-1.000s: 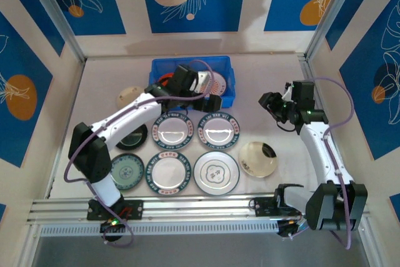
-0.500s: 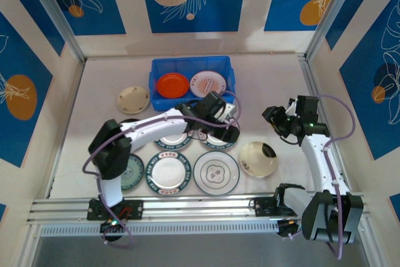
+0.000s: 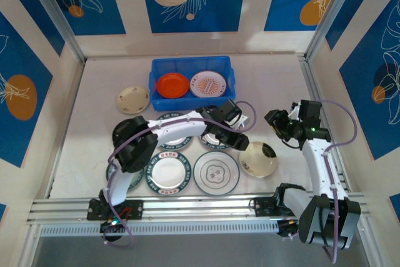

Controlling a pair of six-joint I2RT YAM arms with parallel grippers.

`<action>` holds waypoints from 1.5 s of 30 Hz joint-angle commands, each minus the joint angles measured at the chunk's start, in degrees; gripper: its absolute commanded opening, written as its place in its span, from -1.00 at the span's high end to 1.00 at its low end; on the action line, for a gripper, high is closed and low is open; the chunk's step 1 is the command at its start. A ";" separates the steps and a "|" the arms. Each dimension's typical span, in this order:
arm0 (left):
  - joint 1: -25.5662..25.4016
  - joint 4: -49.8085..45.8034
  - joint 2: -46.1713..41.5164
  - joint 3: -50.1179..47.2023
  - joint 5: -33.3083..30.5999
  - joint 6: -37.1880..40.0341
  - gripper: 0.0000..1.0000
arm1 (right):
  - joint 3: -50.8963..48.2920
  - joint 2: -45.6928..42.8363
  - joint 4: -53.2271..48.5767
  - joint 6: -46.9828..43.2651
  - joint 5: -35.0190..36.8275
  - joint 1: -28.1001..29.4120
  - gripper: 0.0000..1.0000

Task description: Place the plates into the plastic bin on the countertop

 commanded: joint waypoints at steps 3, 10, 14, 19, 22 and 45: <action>-0.90 -5.39 3.35 4.22 1.54 1.46 -0.11 | -1.26 -1.76 0.47 0.26 -2.18 -1.12 0.08; -1.20 -8.98 7.16 7.97 1.69 1.34 -0.11 | -2.38 -2.03 1.10 0.22 -3.14 -2.02 0.09; -1.63 -9.88 8.56 9.41 2.08 1.76 -0.09 | -2.55 -2.18 1.19 -0.03 -3.32 -2.24 0.09; -2.05 -11.52 10.02 10.91 2.18 2.37 -0.08 | -3.39 -2.57 1.59 -0.14 -3.75 -2.87 0.10; -2.22 -12.18 10.70 11.82 2.51 2.57 -0.08 | -4.05 -2.95 1.82 -0.09 -4.01 -3.12 0.10; -3.45 -19.04 17.08 19.83 1.68 4.34 0.19 | -5.42 -2.87 3.40 -0.93 -4.80 -4.22 0.12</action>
